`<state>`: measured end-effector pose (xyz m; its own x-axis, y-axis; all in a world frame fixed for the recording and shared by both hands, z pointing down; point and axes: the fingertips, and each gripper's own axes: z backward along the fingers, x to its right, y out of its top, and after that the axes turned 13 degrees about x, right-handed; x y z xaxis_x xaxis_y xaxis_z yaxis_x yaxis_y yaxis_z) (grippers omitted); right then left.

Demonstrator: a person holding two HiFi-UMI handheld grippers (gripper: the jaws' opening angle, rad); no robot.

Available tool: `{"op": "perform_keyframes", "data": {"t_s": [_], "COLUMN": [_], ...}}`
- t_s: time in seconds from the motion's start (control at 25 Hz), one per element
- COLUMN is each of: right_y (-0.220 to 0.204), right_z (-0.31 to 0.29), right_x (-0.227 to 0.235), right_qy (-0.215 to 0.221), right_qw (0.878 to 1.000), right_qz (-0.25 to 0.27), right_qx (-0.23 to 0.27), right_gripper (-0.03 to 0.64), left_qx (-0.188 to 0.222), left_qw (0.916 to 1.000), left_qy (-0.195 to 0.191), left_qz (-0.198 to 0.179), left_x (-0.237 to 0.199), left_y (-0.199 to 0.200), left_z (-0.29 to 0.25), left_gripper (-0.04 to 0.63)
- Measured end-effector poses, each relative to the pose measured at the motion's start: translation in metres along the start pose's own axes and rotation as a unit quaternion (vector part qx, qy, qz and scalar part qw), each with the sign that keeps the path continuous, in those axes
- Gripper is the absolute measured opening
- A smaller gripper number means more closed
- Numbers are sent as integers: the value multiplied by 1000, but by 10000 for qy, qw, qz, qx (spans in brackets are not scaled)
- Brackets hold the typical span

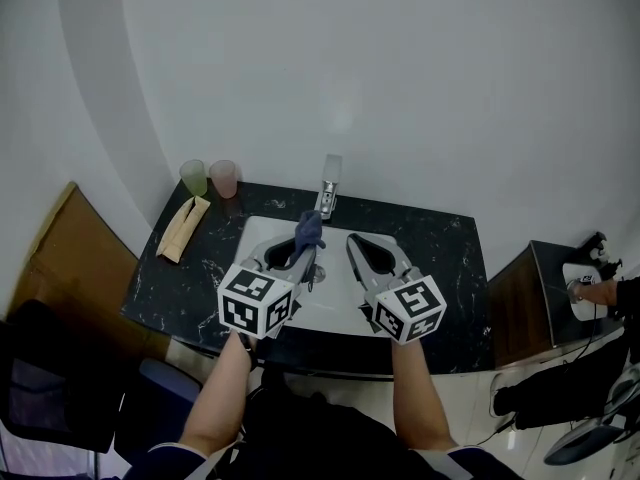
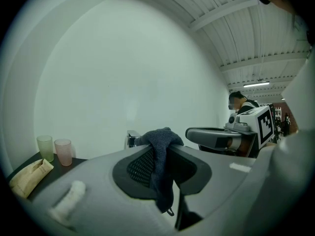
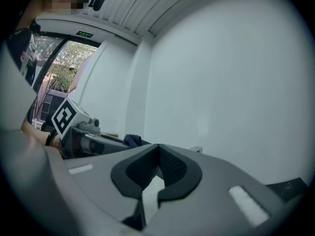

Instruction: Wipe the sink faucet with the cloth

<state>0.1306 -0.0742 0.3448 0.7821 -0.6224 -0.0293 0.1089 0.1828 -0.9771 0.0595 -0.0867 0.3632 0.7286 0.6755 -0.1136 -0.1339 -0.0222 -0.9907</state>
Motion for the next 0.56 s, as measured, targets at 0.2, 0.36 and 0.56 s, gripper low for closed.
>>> {"op": "perform_keyframes", "data": {"t_s": [0.2, 0.36, 0.56], "right_y": [1, 2, 2], "right_z": [-1, 0, 0], "right_x": [1, 3, 6], "right_qy": [21, 36, 32], "right_qw": [10000, 10000, 10000], "right_qz": [-14, -11, -9], "right_qx": [14, 20, 22], "right_gripper": [2, 2, 2], "left_qx": [-16, 13, 27], "left_qw": [10000, 10000, 10000], "left_qy": [-6, -10, -24], "left_qz": [-29, -3, -26], "left_x": [1, 3, 4], "left_y": [1, 4, 6], "left_z": [0, -1, -4], "left_gripper": [63, 63, 63]}}
